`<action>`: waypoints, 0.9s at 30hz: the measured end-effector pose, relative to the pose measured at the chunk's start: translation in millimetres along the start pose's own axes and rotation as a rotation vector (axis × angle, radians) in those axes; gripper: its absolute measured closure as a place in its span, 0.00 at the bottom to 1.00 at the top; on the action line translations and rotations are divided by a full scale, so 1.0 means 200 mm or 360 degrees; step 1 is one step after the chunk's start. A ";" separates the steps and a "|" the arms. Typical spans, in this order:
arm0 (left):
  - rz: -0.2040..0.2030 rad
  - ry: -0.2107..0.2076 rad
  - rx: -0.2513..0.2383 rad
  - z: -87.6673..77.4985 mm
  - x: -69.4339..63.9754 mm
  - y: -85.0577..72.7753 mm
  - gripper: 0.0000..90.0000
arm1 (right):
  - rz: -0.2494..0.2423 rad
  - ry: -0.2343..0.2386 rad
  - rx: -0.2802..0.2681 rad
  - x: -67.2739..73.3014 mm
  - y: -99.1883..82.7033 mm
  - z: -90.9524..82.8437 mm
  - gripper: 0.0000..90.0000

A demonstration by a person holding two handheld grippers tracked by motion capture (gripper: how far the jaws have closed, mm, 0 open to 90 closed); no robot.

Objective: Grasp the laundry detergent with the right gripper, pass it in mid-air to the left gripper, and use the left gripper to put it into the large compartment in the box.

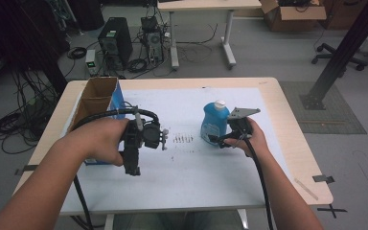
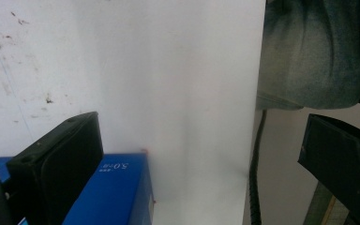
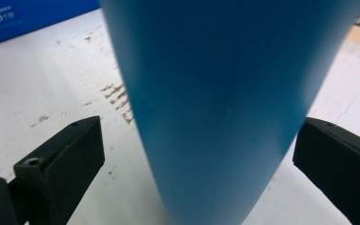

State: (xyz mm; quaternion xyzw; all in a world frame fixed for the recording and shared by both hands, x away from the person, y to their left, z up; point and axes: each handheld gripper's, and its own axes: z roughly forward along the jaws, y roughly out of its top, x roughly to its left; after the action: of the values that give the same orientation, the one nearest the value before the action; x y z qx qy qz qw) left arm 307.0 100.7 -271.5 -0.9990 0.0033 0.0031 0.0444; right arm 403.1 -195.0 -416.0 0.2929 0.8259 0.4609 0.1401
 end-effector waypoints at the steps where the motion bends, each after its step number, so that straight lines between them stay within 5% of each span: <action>1: 0.0000 0.0004 -0.0004 0.00 0.00 0.00 0.00 | 0.0004 -0.0003 -0.0009 0.00 0.00 0.00 0.02; 14: 0.0003 0.0005 0.0008 -0.01 -0.02 0.00 0.00 | 0.0024 -0.0028 -0.0072 0.02 0.00 0.03 0.02; 27: 0.0004 0.0008 0.0009 -0.01 -0.03 0.00 0.00 | 0.0041 -0.0080 -0.0136 0.03 -0.02 0.04 0.13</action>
State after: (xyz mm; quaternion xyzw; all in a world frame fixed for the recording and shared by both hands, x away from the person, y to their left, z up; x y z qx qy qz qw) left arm 301.6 100.1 -269.5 -0.9989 0.0048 0.0005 0.0471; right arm 400.6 -187.3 -423.0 0.3088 0.7979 0.4899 0.1673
